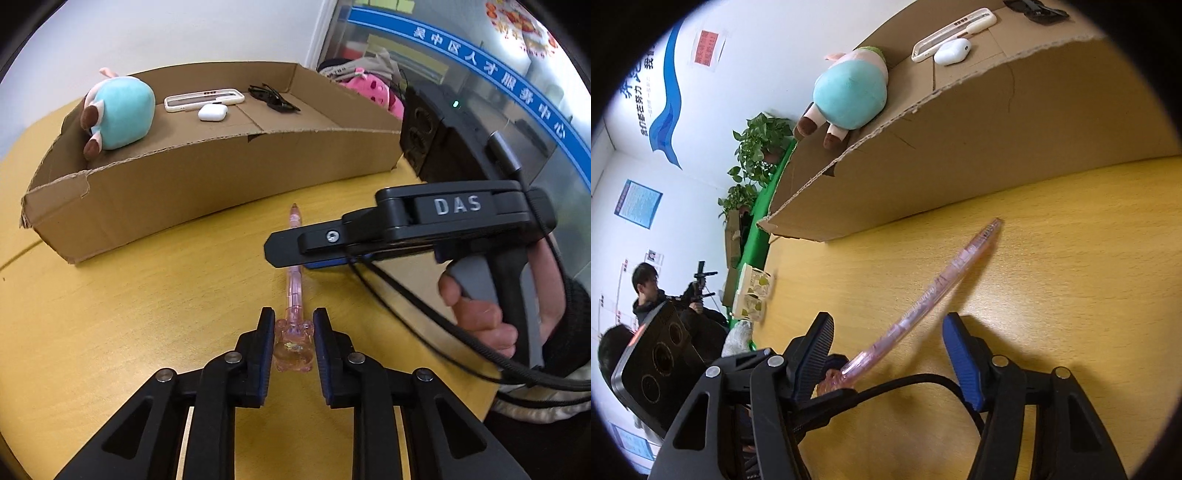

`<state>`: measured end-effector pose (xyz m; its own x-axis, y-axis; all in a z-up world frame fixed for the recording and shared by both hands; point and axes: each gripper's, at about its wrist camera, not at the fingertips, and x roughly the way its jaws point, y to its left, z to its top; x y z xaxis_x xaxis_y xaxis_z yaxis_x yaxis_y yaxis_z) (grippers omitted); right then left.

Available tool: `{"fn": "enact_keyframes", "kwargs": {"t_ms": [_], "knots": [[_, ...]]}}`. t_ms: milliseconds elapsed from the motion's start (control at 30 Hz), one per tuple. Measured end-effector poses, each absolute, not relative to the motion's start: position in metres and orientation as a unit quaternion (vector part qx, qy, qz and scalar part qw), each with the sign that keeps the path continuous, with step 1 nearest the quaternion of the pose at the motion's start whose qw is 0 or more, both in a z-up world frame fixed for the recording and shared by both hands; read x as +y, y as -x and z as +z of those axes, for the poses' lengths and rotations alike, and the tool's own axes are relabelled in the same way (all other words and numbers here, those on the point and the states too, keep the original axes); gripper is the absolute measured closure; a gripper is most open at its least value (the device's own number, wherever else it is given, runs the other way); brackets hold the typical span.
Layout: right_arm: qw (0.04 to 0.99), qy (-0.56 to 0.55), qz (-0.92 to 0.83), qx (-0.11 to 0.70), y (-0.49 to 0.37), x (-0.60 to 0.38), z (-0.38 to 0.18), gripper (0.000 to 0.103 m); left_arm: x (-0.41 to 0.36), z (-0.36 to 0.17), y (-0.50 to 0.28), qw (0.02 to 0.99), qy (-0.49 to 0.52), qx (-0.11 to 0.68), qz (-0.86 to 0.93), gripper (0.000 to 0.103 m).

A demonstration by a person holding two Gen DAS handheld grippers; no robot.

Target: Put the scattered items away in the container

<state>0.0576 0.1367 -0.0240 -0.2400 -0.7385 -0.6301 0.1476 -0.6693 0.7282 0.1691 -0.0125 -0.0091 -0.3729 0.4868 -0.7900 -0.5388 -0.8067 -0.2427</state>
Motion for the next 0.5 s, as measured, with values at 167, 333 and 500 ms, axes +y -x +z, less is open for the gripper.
{"fn": "enact_keyframes", "kwargs": {"t_ms": [167, 333, 500], "knots": [[0.304, -0.546, -0.723, -0.295, -0.054, 0.136, -0.026, 0.044, -0.011, 0.001, -0.174, 0.319, 0.458, 0.016, 0.829, 0.081], [0.295, -0.535, -0.733, -0.298, -0.055, 0.139, -0.024, 0.081, -0.009, 0.009, -0.180, 0.326, 0.450, 0.016, 0.831, 0.082], [0.302, -0.483, -0.776, -0.272, -0.063, 0.143, 0.013, 0.089, -0.007, 0.014, -0.179, 0.341, 0.443, 0.003, 0.829, 0.082]]}}
